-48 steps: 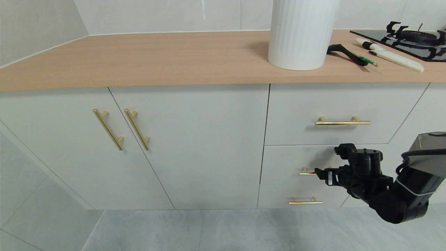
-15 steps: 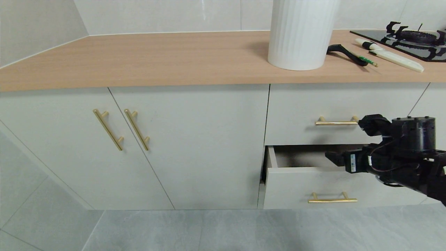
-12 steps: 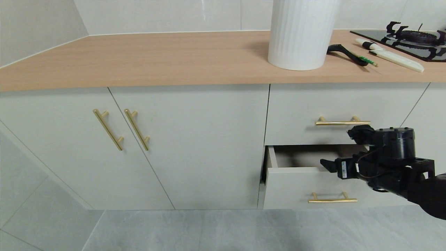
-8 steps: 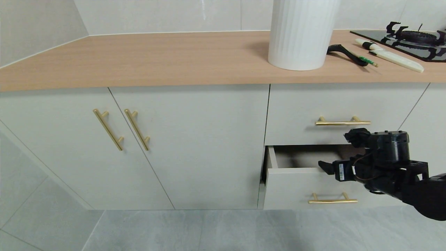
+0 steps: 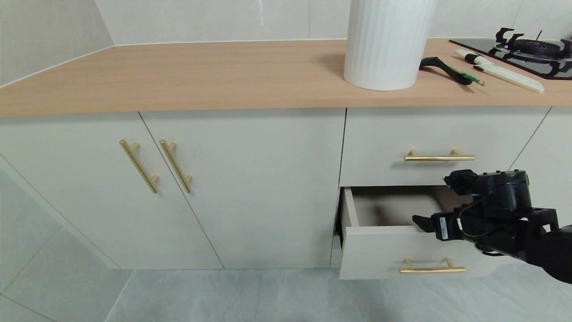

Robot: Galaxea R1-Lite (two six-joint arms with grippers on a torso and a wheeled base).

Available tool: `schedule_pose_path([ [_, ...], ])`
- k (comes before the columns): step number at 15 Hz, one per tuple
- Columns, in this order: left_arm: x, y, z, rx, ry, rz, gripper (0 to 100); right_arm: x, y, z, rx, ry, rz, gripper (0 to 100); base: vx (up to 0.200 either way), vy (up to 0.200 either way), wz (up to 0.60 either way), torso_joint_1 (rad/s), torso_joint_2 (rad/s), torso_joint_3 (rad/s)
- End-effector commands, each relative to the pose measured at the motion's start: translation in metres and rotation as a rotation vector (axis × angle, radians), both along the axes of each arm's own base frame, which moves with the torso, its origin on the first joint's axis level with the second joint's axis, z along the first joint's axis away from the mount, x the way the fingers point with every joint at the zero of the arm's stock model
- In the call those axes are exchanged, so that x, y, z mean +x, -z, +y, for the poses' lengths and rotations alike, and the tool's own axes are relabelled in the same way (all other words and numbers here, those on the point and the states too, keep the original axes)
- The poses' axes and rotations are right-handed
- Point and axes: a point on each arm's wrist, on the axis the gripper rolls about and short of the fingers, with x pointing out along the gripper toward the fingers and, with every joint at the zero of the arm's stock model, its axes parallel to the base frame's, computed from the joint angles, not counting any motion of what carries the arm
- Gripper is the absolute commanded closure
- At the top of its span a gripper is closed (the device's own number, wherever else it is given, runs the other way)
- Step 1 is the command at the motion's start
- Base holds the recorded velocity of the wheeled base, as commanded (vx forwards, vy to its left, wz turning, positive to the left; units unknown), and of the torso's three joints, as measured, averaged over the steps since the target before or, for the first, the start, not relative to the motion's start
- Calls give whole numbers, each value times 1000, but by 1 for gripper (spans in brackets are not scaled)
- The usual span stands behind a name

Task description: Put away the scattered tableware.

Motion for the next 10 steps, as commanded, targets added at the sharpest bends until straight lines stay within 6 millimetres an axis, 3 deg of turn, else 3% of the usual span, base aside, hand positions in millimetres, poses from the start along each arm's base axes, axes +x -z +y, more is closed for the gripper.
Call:
schedule_pose_path([
  [1,0,0,0,0,0,1,0,-9,-15,-2,1,-7,-5,0,0,0,0,0,0,0],
  [10,0,0,0,0,0,1,0,-37,-10,-7,-161,-98,227,0,0,0,0,0,0,0],
])
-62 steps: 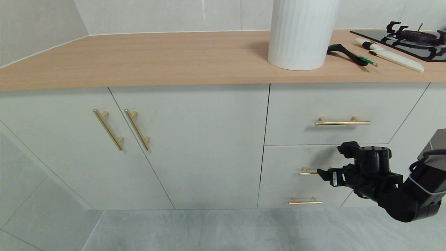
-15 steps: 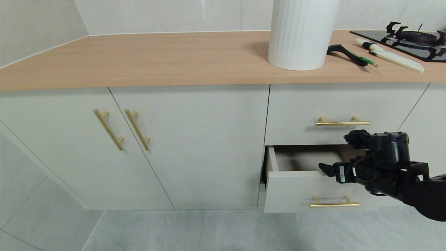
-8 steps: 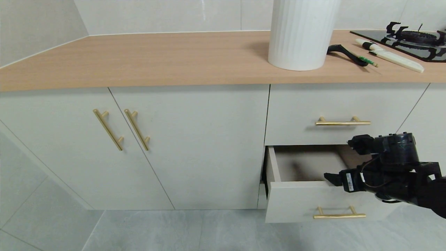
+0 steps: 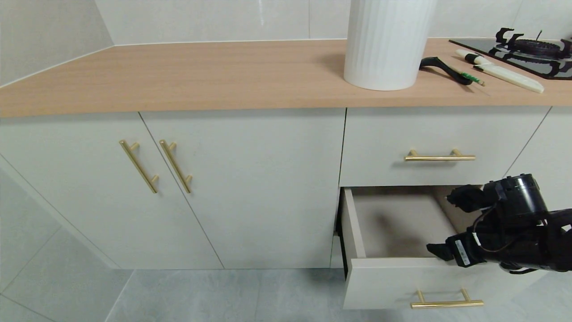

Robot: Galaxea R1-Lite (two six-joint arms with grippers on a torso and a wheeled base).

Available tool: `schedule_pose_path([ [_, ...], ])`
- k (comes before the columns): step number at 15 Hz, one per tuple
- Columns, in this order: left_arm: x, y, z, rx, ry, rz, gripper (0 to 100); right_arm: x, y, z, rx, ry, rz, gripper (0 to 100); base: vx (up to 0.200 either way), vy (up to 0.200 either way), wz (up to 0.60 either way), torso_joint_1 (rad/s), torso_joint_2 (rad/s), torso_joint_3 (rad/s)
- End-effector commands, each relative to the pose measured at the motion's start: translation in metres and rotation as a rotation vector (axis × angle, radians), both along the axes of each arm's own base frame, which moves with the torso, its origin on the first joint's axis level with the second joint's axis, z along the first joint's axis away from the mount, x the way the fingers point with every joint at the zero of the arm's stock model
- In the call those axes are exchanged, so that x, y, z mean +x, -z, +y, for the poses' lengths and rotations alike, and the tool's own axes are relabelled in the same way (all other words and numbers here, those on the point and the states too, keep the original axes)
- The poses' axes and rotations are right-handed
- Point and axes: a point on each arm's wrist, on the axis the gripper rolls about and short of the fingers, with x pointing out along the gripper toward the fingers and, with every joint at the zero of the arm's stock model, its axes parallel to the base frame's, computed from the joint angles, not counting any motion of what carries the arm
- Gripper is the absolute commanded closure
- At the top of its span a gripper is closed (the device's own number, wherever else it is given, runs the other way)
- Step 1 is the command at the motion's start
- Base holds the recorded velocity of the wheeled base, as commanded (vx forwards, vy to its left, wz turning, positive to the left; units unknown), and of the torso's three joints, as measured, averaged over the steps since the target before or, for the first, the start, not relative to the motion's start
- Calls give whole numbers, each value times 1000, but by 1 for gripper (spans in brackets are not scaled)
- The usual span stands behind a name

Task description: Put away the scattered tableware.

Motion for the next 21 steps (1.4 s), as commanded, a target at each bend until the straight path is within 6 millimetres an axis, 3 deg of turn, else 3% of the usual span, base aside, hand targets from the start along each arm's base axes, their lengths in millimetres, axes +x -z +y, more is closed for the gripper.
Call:
schedule_pose_path([
  [1,0,0,0,0,-1,1,0,-10,-2,-2,-39,-30,44,0,0,0,0,0,0,0],
  [10,0,0,0,0,-1,1,0,-63,-1,7,-258,-164,339,0,0,0,0,0,0,0],
  [13,0,0,0,0,-1,1,0,-74,1,9,-330,-191,426,0,0,0,0,0,0,0],
  [16,0,0,0,0,-1,1,0,-72,-2,10,-332,-182,403,0,0,0,0,0,0,0],
  [19,0,0,0,0,-1,1,0,-65,-33,14,-187,-104,258,0,0,0,0,0,0,0],
  [21,0,0,0,0,-1,1,0,-65,-78,16,75,-54,104,0,0,0,0,0,0,0],
])
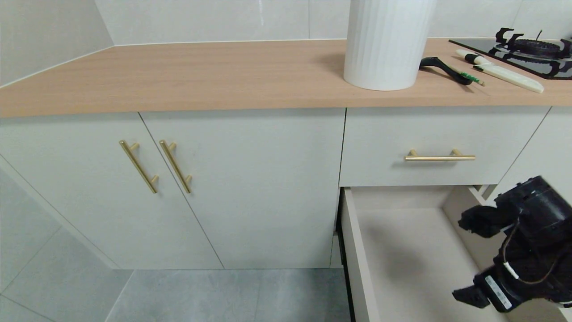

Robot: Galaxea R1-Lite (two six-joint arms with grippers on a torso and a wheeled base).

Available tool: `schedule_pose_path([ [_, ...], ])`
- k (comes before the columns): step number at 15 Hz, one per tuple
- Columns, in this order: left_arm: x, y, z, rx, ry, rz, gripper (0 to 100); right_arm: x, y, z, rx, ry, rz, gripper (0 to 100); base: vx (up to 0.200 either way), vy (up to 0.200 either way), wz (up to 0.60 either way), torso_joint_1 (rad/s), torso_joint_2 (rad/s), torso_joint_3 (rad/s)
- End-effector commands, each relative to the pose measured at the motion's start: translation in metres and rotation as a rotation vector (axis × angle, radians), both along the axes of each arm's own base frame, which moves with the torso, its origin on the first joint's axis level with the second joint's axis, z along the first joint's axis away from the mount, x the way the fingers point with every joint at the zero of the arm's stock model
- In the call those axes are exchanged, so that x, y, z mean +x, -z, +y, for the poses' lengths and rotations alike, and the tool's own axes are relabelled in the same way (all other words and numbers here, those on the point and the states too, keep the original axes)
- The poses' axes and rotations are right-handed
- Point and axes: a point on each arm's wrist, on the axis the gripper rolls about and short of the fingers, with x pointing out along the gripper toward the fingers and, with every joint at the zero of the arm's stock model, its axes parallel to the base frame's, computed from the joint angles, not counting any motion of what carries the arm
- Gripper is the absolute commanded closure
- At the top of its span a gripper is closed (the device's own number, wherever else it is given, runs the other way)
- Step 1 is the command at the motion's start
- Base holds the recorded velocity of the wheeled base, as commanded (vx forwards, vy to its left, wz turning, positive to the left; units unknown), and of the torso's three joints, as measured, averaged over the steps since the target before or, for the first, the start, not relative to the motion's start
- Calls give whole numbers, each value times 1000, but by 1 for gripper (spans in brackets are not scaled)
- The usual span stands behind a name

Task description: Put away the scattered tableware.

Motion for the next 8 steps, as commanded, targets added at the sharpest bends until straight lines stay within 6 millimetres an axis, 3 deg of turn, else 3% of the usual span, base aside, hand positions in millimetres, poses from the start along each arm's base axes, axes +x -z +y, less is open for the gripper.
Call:
schedule_pose_path([
  [1,0,0,0,-1,0,1,0,-5,-47,-1,196,63,-166,0,0,0,0,0,0,0],
  [3,0,0,0,-1,0,1,0,-12,-66,-8,249,90,-238,0,0,0,0,0,0,0],
  [8,0,0,0,-1,0,1,0,-13,-77,-23,271,130,-320,0,0,0,0,0,0,0],
])
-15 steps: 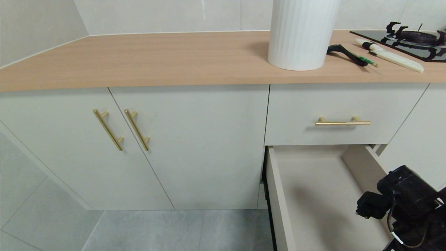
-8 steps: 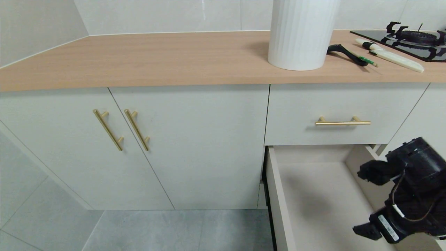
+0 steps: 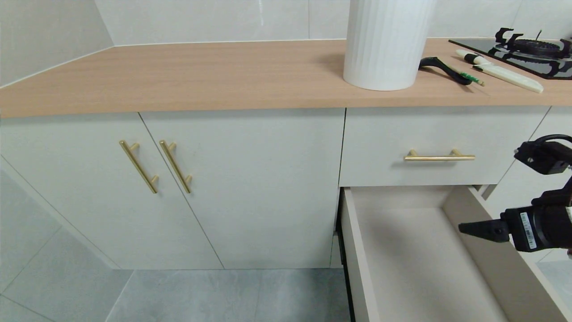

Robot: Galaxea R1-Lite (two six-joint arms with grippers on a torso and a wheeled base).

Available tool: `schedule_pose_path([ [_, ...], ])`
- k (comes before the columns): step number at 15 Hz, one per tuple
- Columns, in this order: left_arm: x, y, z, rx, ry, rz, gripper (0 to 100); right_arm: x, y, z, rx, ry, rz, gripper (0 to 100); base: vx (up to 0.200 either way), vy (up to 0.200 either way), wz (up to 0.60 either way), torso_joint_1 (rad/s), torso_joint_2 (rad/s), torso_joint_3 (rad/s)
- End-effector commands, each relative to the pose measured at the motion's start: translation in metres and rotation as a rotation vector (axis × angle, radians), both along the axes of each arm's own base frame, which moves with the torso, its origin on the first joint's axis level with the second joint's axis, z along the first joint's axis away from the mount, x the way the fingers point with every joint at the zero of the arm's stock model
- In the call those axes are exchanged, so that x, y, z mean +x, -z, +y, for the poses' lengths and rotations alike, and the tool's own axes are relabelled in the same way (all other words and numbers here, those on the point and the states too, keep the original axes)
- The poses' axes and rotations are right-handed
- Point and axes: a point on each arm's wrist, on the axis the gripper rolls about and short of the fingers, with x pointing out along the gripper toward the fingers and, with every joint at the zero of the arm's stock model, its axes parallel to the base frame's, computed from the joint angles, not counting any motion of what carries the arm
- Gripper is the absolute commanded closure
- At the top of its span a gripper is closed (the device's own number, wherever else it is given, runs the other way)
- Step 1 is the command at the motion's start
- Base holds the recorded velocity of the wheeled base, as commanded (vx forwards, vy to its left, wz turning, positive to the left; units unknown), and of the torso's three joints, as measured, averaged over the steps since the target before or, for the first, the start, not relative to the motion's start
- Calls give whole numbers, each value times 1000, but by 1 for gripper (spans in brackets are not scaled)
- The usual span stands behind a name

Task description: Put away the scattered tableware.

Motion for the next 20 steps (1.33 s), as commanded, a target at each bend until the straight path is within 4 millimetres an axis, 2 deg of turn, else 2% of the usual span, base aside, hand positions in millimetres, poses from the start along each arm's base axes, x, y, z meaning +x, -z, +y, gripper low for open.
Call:
schedule_pose_path([
  [1,0,0,0,-1,-1,1,0,-2,-4,-6,8,23,-32,0,0,0,0,0,0,0],
  [6,0,0,0,-1,-1,1,0,-8,-6,-8,-21,-4,-60,0,0,0,0,0,0,0],
  [10,0,0,0,-1,0,1,0,-8,-5,-8,-27,-6,-58,0,0,0,0,126,-188,-198],
  [16,0,0,0,-1,-1,1,0,-9,-5,-8,-28,-7,-58,0,0,0,0,116,-530,-259],
  [20,0,0,0,-1,-1,1,0,-9,-2,-8,-30,-10,-54,0,0,0,0,320,-467,-261],
])
